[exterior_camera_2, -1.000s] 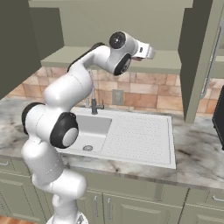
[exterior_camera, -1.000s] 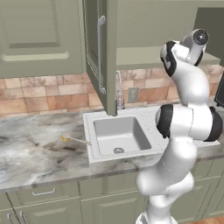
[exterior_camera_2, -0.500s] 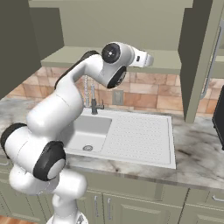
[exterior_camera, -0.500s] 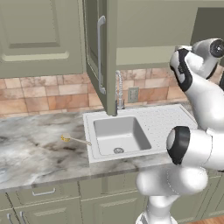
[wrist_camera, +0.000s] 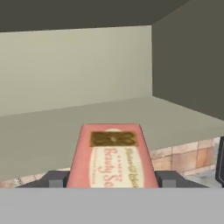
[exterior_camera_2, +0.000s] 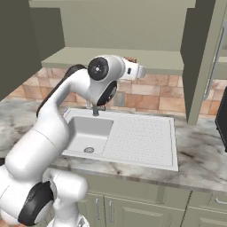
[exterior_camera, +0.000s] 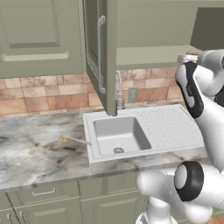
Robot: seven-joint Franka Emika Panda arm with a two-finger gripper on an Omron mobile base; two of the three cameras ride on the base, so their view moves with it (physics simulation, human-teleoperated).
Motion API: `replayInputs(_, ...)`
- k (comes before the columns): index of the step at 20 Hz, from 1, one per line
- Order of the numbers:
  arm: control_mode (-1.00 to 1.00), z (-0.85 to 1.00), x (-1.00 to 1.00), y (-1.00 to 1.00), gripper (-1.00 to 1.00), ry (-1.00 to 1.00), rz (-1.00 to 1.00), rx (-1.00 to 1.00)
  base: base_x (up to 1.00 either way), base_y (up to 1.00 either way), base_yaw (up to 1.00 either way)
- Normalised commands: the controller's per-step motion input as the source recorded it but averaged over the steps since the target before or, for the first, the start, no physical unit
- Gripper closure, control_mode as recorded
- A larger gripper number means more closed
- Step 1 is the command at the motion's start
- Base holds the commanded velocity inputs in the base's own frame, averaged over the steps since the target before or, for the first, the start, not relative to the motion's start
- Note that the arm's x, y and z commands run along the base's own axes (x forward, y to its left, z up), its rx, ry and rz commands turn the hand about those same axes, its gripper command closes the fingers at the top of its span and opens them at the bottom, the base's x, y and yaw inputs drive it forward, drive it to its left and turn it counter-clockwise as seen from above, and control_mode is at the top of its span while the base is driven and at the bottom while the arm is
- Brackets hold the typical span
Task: Locate and retrieve the dish brush and bar soap from the cabinet. Place them next to the sink.
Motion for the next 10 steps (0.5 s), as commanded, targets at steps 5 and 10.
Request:
replayInputs(5, -1.0, 0.0, -0.99, 0.4, 1.0, 0.0, 0.03, 0.0, 0.0, 0.0, 0.0)
replayInputs(10, -1.0, -0.12, -0.98, 0.35, 1.0, 0.0, 0.08, 0.0, 0.0, 0.0, 0.0)
